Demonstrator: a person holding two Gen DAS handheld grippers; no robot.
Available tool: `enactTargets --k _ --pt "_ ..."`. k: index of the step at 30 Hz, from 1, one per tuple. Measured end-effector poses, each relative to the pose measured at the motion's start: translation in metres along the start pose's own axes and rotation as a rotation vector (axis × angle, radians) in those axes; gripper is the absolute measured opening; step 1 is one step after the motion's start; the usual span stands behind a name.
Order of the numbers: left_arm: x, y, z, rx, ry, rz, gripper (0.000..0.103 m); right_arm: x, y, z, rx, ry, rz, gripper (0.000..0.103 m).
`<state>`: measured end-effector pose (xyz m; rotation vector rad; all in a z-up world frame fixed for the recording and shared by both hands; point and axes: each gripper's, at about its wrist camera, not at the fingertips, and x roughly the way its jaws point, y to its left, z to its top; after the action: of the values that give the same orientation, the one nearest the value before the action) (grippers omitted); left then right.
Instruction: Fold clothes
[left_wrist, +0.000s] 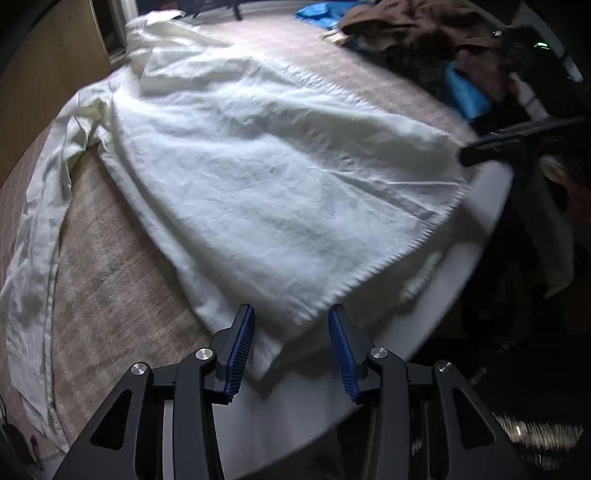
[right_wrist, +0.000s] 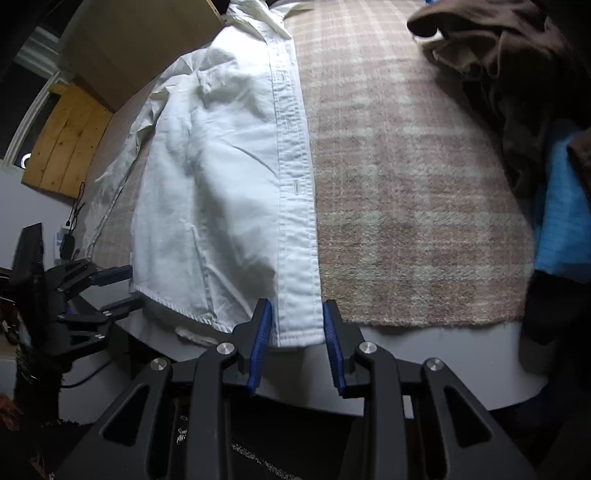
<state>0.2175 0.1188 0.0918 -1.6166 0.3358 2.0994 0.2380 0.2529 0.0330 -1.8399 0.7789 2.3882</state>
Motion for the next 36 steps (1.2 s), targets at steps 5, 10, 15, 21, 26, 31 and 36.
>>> enactTargets --k 5,10,15,21,26,31,36 --pt "-0.019 0.012 0.012 -0.018 -0.041 -0.030 0.008 0.010 -0.003 0.005 0.023 0.008 0.079 0.032" --pt "-0.047 0.020 0.013 0.010 -0.069 -0.011 0.009 -0.009 0.012 0.008 -0.074 -0.064 -0.089 0.032" --pt "-0.053 0.018 0.020 0.054 -0.068 -0.005 0.009 -0.037 0.047 0.000 -0.269 -0.164 -0.151 0.032" --pt "-0.053 0.011 0.011 0.100 -0.017 -0.060 0.045 -0.004 0.108 -0.021 -0.583 -0.093 -0.171 0.034" --pt "-0.058 0.049 -0.016 -0.015 -0.018 -0.005 0.044 0.010 0.094 -0.011 -0.499 -0.041 -0.198 0.034" --pt "-0.059 0.071 -0.036 -0.132 -0.051 -0.022 0.044 0.008 0.153 -0.018 -0.625 -0.116 -0.039 0.039" --pt "-0.062 0.070 -0.048 -0.161 -0.086 -0.041 0.044 0.061 0.206 -0.021 -0.742 -0.074 -0.089 0.039"
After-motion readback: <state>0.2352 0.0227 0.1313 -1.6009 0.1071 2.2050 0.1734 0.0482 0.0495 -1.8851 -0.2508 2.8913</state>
